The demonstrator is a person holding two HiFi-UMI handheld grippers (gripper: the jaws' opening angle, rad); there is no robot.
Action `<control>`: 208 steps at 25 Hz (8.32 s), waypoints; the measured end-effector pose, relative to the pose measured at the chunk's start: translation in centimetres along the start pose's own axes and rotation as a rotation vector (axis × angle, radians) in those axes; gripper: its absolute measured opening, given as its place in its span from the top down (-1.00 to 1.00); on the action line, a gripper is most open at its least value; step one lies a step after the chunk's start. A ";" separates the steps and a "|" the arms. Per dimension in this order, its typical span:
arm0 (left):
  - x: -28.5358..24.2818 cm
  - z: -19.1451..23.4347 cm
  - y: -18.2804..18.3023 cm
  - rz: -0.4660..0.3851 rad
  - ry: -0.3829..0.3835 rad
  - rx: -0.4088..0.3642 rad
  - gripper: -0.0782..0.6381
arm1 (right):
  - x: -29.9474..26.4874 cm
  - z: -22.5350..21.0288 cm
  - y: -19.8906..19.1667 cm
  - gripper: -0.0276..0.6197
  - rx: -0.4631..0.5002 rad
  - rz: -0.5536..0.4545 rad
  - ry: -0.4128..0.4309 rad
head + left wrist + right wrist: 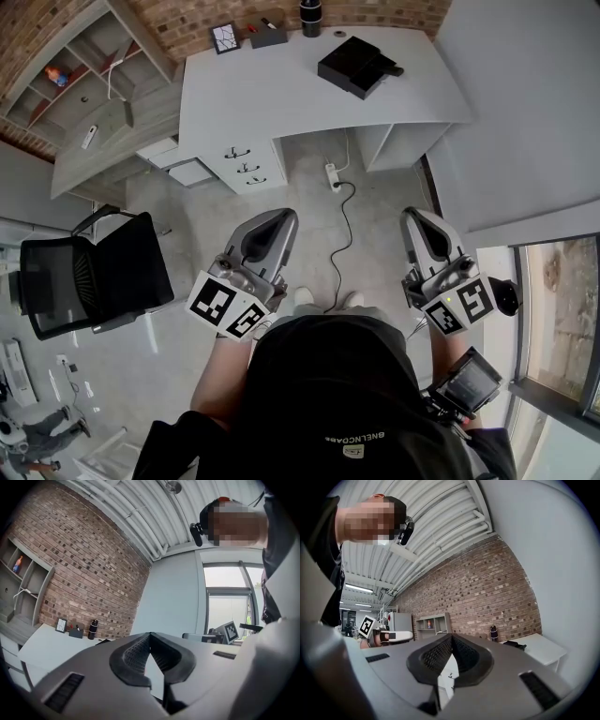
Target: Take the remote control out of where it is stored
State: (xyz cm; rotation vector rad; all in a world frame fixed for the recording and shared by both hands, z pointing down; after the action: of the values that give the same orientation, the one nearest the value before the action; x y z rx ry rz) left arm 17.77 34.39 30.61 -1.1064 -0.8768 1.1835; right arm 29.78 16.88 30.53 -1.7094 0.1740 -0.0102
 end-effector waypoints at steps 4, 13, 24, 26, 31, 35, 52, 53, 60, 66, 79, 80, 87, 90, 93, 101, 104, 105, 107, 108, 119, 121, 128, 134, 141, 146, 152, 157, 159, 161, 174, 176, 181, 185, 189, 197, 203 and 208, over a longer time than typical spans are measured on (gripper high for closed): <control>0.8 1.2 0.3 0.014 0.004 -0.068 0.76 | -1.2 1.0 -0.4 0.90 0.009 0.009 -0.017; 2.3 4.4 0.6 0.018 -0.007 -0.106 0.76 | -4.4 2.8 -1.1 0.90 0.013 0.023 -0.044; 4.9 7.4 0.4 0.013 0.015 -0.048 0.76 | -6.6 4.7 -1.5 0.90 0.010 0.030 -0.047; 5.2 7.7 0.4 0.009 0.020 -0.048 0.76 | -6.8 4.6 -1.5 0.90 0.005 0.028 -0.050; 6.0 8.7 0.2 -0.011 0.034 -0.029 0.76 | -7.8 4.8 -1.4 0.90 0.015 0.026 -0.039; 6.0 9.6 0.5 -0.022 0.052 -0.025 0.76 | -9.1 4.2 -0.9 0.90 0.020 0.014 -0.027; -0.8 13.6 1.0 -0.006 0.073 -0.037 0.76 | -15.9 -3.3 -0.5 0.90 0.017 0.018 0.012; -1.4 13.9 0.9 -0.001 0.073 -0.032 0.76 | -16.3 -3.9 -0.5 0.90 0.006 0.019 0.012; -6.0 16.5 1.1 0.013 0.083 -0.003 0.76 | -18.6 -8.7 -0.5 0.90 -0.027 0.029 0.002; -10.4 18.5 1.9 0.018 0.072 0.017 0.76 | -21.0 -12.7 -0.3 0.90 -0.057 0.042 0.006; -22.3 22.4 3.9 0.033 0.040 0.000 0.76 | -25.8 -22.3 1.6 0.90 -0.083 0.078 0.004; -23.2 22.7 3.9 0.036 0.039 -0.001 0.76 | -26.1 -23.0 1.6 0.90 -0.084 0.080 0.005; -28.6 24.4 4.0 0.053 0.021 -0.001 0.76 | -28.1 -27.6 2.0 0.90 -0.089 0.095 0.007; -30.6 24.9 4.0 0.062 0.015 -0.007 0.76 | -28.7 -29.1 2.2 0.90 -0.092 0.095 0.010; -32.2 25.3 3.7 0.075 0.010 -0.011 0.76 | -29.2 -30.2 1.9 0.90 -0.097 0.096 0.012; -36.0 25.9 3.1 0.134 -0.025 -0.026 0.76 | -30.0 -32.8 1.4 0.90 -0.137 0.101 -0.007; -36.8 25.9 3.1 0.147 -0.037 -0.036 0.76 | -30.0 -33.3 1.5 0.90 -0.154 0.097 -0.016; -37.0 26.0 3.2 0.150 -0.040 -0.038 0.76 | -30.0 -33.4 1.5 0.90 -0.156 0.098 -0.019; -37.5 26.1 3.2 0.156 -0.049 -0.039 0.76 | -29.9 -33.6 1.4 0.90 -0.161 0.099 -0.029; -37.7 26.1 3.1 0.160 -0.055 -0.039 0.75 | -29.9 -33.7 1.3 0.90 -0.165 0.099 -0.035; -41.9 27.0 2.9 0.242 -0.193 -0.057 0.66 | -30.0 -35.2 1.7 0.90 -0.192 0.092 -0.137; -43.1 27.3 3.0 0.259 -0.219 -0.079 0.64 | -30.1 -35.6 1.8 0.90 -0.199 0.088 -0.158; -46.6 28.2 2.7 0.292 -0.288 -0.113 0.53 | -30.4 -36.8 1.5 0.90 -0.209 0.090 -0.229; -49.4 28.9 1.5 0.332 -0.339 -0.151 0.44 | -30.5 -37.1 2.3 0.90 -0.224 0.060 -0.264; -52.8 29.2 -1.0 0.379 -0.414 -0.147 0.34 | -29.8 -37.6 1.8 0.90 -0.217 0.102 -0.332; -55.2 28.7 -2.6 0.410 -0.464 -0.147 0.29 | -29.4 -37.6 1.7 0.90 -0.219 0.112 -0.367; -58.0 28.0 -5.7 0.486 -0.522 -0.272 0.22 | -28.6 -38.4 1.4 0.90 -0.228 0.119 -0.428; -60.2 26.9 -8.2 0.541 -0.593 -0.340 0.11 | -27.8 -38.9 1.1 0.90 -0.246 0.122 -0.487; -61.2 26.5 -9.3 0.562 -0.616 -0.349 0.06 | -27.5 -38.9 0.9 0.90 -0.255 0.126 -0.508; -62.1 26.2 -10.5 0.588 -0.633 -0.370 0.02 | -27.3 -39.0 0.6 0.90 -0.262 0.130 -0.527; -65.9 25.4 -17.3 0.733 -0.689 -0.560 -0.13 | -25.3 -39.4 0.0 0.90 -0.296 0.139 -0.627; -66.6 25.4 -18.3 0.749 -0.689 -0.589 -0.13 | -25.1 -39.6 -0.1 0.90 -0.301 0.140 -0.639; -68.1 26.0 -20.7 0.792 -0.657 -0.637 -0.13 | -24.6 -39.7 -0.5 0.90 -0.314 0.141 -0.668; -68.6 26.1 -22.3 0.824 -0.656 -0.678 -0.13 | -23.8 -39.7 -0.8 0.90 -0.325 0.143 -0.700; -69.3 26.4 -23.5 0.832 -0.619 -0.740 -0.14 | -23.0 -39.6 -1.1 0.90 -0.337 0.143 -0.729; -70.4 26.6 -24.8 0.834 -0.574 -0.765 -0.14 | -21.7 -39.7 -1.5 0.90 -0.355 0.146 -0.767; -70.9 26.2 -25.3 0.832 -0.569 -0.772 -0.14 | -21.4 -40.2 -1.2 0.90 -0.370 0.107 -0.773; -71.2 26.1 -25.2 0.828 -0.558 -0.753 -0.14 | -20.8 -40.4 -1.5 0.90 -0.369 0.131 -0.789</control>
State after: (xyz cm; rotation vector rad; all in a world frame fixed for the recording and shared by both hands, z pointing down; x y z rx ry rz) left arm -14.03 -30.95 63.83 -1.8999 -1.4239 1.9813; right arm 5.10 -20.14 39.85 -1.9346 -0.3193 0.8242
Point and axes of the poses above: the fingertips, and each gripper's own axes: x backward along the fingers, z to its left, y out of its top, the point moved 3 cm from there along x, backward along the fingers, and after that the axes turned 6 degrees about z, right-handed, at the moved point
